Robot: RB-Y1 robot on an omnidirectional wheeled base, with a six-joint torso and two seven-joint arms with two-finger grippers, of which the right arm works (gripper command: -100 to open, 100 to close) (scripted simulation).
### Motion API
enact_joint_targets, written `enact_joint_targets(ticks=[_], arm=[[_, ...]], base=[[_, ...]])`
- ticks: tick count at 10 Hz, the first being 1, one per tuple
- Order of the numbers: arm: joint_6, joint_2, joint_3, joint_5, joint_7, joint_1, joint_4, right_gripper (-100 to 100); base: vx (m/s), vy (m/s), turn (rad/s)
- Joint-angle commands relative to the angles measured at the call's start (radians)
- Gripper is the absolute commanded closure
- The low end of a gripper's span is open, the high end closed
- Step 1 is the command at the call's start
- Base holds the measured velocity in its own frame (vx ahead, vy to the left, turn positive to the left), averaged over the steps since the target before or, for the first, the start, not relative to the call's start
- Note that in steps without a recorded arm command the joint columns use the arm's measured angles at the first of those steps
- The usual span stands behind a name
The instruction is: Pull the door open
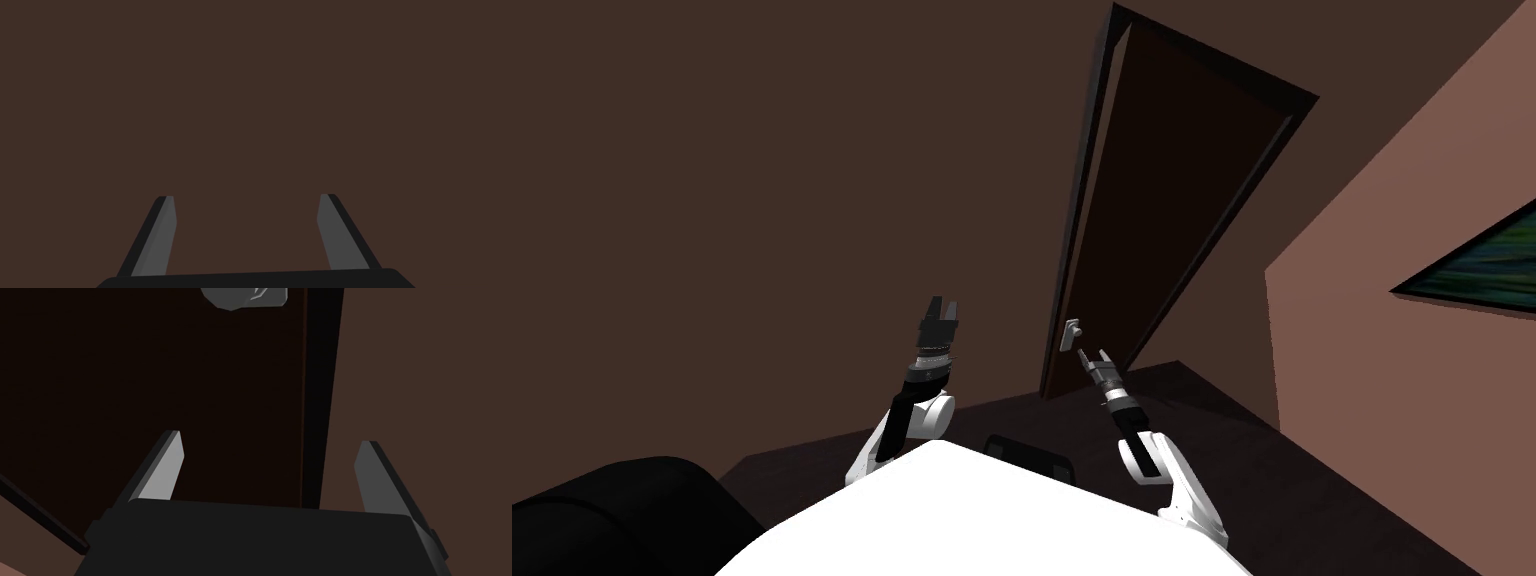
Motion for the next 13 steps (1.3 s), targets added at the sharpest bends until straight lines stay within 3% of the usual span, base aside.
enact_joint_targets(ticks=[1,6,7,10,11,13], arm=[[-0.005,0.008,-0.003,0.029,0.02,-0.006,0.026,-100],[-0.015,0.025,-0.012,0.123,0.068,-0.039,0.113,-100],[-0.012,0.022,-0.011,0.113,0.06,-0.037,0.103,-100],[0.02,0.037,-0.076,0.09,0.122,-0.087,0.152,-100],[0.035,0.049,-0.108,0.078,0.151,-0.111,0.174,-100],[0.05,0.065,-0.139,0.066,0.18,-0.135,0.196,-100]], base=[[0.057,-0.127,0.123],[0.073,-0.104,0.117],[0.03,-0.042,0.027],[-0.002,0.007,0.295],[0.015,-0.013,0.336],[0.023,-0.044,0.218]])
